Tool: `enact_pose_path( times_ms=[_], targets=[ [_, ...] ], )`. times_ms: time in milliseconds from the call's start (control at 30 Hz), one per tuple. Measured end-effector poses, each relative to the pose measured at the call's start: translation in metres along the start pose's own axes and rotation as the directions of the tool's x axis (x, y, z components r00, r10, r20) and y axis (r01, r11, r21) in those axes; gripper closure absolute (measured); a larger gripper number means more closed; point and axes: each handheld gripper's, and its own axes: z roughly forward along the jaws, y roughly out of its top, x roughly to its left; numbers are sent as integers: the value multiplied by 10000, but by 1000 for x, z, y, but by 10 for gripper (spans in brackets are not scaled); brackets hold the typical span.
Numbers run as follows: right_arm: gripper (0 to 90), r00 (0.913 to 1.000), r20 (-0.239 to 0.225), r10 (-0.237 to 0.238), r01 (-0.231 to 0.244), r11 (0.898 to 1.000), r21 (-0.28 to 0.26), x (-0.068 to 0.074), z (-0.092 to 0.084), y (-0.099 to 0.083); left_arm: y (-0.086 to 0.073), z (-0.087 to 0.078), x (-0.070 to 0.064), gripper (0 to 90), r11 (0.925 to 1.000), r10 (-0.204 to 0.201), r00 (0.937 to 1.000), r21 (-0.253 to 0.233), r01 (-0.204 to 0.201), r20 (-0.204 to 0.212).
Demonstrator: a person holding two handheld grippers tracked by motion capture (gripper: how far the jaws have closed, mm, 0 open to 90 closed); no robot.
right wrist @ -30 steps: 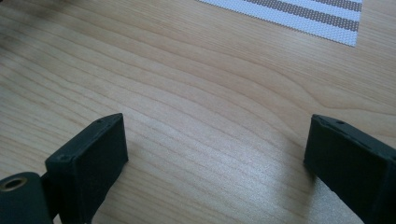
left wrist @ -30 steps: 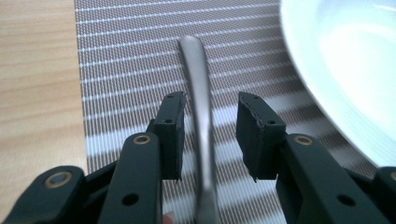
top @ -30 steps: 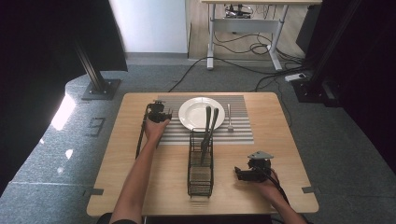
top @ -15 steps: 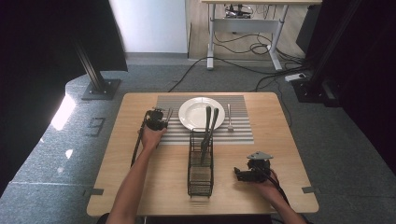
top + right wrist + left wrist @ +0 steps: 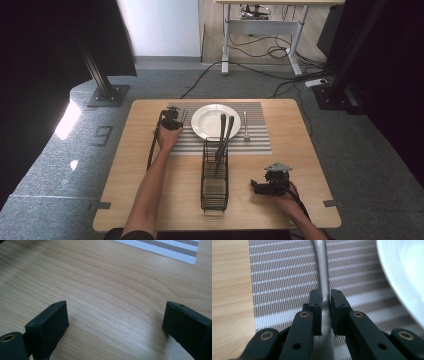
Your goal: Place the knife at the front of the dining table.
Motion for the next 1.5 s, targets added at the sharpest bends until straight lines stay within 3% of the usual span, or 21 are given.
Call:
enact_pose_path(
  times_ms=[67, 133, 233, 267, 333, 433, 500, 600, 867, 1067, 1167, 1233, 1500],
  targets=[
    [64, 10000, -7, -12, 12, 10000, -3, 0, 0, 0, 1, 2, 2, 802, 9998, -206, 9997, -81, 207, 113],
    [64, 10000, -14, -22, 22, 10000, -6, 0, 0, 0, 0, 1, 1, 794, 9999, -90, 10000, -137, 90, -11],
    [65, 10000, -15, -28, 28, 10000, -6, 0, 0, 0, -2, 0, 1, 680, 9994, 135, 9999, -328, -136, -18],
    [66, 10000, -8, -45, 45, 10000, -12, 0, 0, 0, -6, -2, 1, 641, 9996, 224, 9993, -169, -219, 307],
    [67, 10000, -1, -54, 54, 10000, -16, 0, -1, 0, -12, -6, 2, 583, 9993, 336, 9988, -184, -330, 346],
    [67, 10000, -7, -71, 71, 10000, -23, 0, -1, -1, -21, -17, 4, 548, 9988, 358, 9983, -337, -342, 464],
    [67, 10000, -9, -68, 68, 10000, -20, 0, -1, -1, -27, -22, 6, 531, 9991, 381, 9981, -195, -371, 490],
    [67, 10000, -1, -83, 83, 10000, -26, 0, -1, -1, -36, -27, 8, 535, 9993, 377, 9972, -54, -374, 650],
    [69, 9998, -68, -162, 162, 9999, -15, 2, -1, -1, -51, -34, 0, 547, 9978, 592, 9945, -341, -564, 869],
    [68, 9998, -99, -170, 169, 9999, -19, 2, -1, -1, -53, -35, -7, 553, 9962, 829, 9934, -333, -804, 793],
    [68, 9998, -107, -165, 164, 9999, -18, 2, -1, -1, -54, -35, -10, 551, 9959, 858, 9918, -356, -827, 951],
    [68, 9998, -111, -164, 164, 9999, -15, 2, -1, -1, -54, -34, -12, 549, 9945, 1023, 9917, -312, -1001, 779],
    [65, 9998, -142, -156, 156, 9999, 3, 2, -1, -1, -54, -34, -10, 541, 9953, 913, 9920, -390, -881, 870]
  ],
)
